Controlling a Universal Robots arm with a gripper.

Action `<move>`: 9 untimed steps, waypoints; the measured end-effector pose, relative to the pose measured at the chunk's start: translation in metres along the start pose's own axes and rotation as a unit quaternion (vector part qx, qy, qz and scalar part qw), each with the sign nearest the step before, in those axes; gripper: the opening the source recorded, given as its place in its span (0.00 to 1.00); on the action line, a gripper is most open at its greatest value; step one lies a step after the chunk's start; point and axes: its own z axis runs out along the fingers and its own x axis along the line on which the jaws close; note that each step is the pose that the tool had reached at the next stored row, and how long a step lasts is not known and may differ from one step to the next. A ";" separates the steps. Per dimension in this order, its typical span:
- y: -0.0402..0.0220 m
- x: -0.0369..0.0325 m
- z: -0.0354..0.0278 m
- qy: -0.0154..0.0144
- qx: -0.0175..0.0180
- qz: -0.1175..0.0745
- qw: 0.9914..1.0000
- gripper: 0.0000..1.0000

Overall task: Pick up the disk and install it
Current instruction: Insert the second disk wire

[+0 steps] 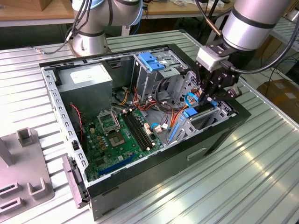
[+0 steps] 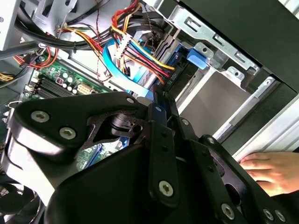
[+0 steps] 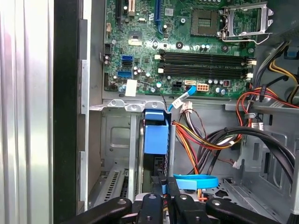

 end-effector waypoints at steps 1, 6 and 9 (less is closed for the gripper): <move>0.0000 0.0001 0.0001 0.000 0.000 0.000 1.000 0.16; 0.0002 0.0003 0.0002 0.000 0.009 0.000 1.000 0.16; 0.0008 0.0005 0.0000 0.000 0.010 0.000 1.000 0.16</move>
